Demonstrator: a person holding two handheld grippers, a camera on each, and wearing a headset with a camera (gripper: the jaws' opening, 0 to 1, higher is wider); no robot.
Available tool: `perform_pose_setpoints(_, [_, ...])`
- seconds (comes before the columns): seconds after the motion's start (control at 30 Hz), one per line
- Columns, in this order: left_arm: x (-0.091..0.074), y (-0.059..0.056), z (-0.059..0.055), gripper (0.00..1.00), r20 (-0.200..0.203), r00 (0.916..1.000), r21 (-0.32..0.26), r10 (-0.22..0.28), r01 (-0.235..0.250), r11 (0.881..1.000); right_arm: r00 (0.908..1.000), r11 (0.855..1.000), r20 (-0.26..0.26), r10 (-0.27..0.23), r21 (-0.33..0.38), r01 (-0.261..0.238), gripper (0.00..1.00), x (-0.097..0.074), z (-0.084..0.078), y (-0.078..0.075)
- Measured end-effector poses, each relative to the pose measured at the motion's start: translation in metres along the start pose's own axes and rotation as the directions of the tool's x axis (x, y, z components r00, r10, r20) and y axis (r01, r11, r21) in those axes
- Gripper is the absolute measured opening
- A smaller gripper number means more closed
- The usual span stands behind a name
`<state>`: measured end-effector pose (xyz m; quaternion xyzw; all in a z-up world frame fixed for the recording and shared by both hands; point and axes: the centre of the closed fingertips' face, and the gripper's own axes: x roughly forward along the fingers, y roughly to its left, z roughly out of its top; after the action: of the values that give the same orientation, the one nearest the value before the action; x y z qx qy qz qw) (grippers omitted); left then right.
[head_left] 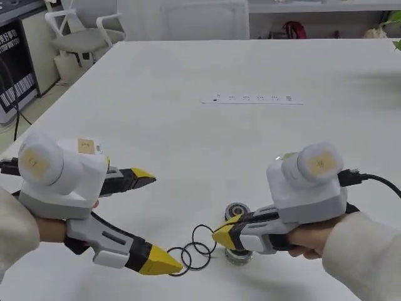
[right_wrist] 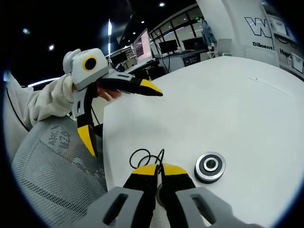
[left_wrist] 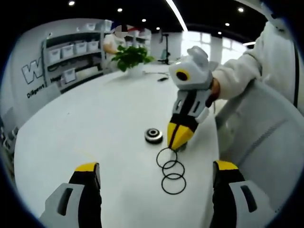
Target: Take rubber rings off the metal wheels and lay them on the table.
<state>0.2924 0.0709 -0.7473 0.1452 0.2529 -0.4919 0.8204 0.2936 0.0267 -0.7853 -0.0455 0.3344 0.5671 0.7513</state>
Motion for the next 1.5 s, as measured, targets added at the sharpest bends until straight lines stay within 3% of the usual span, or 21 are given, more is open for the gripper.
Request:
perform_pose_setpoints(0.37, [0.000, 0.000, 0.001, 1.00, 0.004, 1.0000, -0.006, 0.000, 0.000, 1.000, 0.9993, 0.998, -0.034, -0.014, -0.059, 0.012, 0.07, 0.004, -0.007, 0.000])
perform_pose_setpoints(0.57, [0.000, 0.000, 0.002, 1.00, 0.010, 0.9999, -0.009, 0.001, -0.001, 1.000, 0.9985, 0.997, -0.055, 0.000, -0.083, -0.005, 0.11, 0.008, -0.009, 0.006])
perform_pose_setpoints(0.67, [0.000, 0.000, 0.001, 1.00, 0.006, 1.0000, -0.009, -0.001, 0.001, 1.000, 0.9968, 0.986, -0.080, -0.007, -0.165, -0.006, 0.12, 0.008, -0.011, 0.008])
perform_pose_setpoints(0.93, [0.001, -0.001, 0.001, 1.00, 0.004, 1.0000, -0.008, -0.006, 0.006, 1.000, 0.9940, 0.971, -0.105, -0.033, -0.239, 0.007, 0.19, 0.010, -0.013, 0.008])
perform_pose_setpoints(1.3, [0.001, -0.001, 0.000, 0.99, 0.001, 1.0000, -0.008, -0.010, 0.010, 1.000, 0.9929, 0.972, -0.098, -0.067, -0.233, 0.042, 0.28, 0.007, -0.011, -0.004])
perform_pose_setpoints(1.5, [0.001, -0.001, 0.001, 0.99, 0.005, 1.0000, -0.008, -0.006, 0.006, 1.000, 0.9968, 0.978, -0.055, -0.057, -0.203, 0.045, 0.31, 0.001, -0.002, -0.007])
